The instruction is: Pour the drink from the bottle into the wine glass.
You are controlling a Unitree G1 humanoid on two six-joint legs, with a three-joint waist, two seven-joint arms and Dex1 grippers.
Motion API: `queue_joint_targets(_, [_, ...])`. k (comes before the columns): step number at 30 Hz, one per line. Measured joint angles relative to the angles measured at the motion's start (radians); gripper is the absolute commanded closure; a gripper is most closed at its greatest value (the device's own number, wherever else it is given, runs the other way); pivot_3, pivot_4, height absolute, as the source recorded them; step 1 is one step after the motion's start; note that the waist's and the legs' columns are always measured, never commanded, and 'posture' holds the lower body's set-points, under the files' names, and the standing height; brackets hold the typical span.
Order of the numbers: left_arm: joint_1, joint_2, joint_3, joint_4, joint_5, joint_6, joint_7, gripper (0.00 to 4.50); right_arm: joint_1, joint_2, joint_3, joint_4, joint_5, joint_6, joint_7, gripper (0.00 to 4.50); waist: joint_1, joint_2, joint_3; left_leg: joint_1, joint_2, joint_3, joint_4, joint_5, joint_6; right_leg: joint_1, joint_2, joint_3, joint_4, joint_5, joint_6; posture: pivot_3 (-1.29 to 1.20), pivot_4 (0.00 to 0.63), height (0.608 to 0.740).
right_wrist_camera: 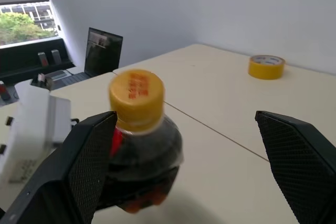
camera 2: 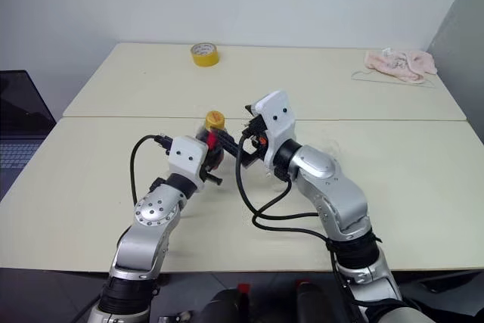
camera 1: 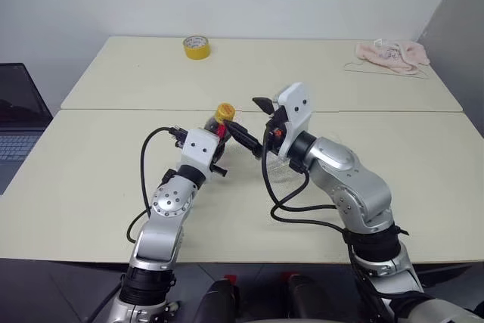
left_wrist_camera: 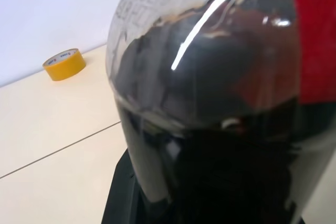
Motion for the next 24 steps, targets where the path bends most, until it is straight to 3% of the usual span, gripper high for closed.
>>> queue_joint_targets(11, [0.000,0.001,0.000,0.000,0.000,0.000,-0.001,3.71,0.032,-0.090,-0.056,-0.029,0.069,0.079,0.054,0.00,-0.002,0.000,0.000,0.000,0.000,0.000,0.000,-0.001,0.002,0.000,0.000,0.000,0.000,0.000,0.000,0.00,0.150,0.740])
queue_joint_targets(15, [0.000,0.001,-0.001,0.000,-0.001,-0.001,-0.001,3.71,0.010,-0.054,-0.058,-0.078,0.150,0.130,0.070,0.00,-0.002,0.000,0.000,0.000,0.000,0.000,0.000,-0.002,0.003,0.000,0.000,0.000,0.000,0.000,0.000,0.00,0.150,0.740])
queue_joint_targets(24, [-0.001,0.000,-0.001,0.000,-0.001,-0.001,-0.003,3.71,-0.073,0.045,-0.042,-0.052,0.176,0.152,0.013,0.00,-0.001,0.000,0.000,0.000,0.000,0.000,0.000,-0.002,0.003,0.000,0.000,0.000,0.000,0.000,0.000,0.00,0.150,0.740])
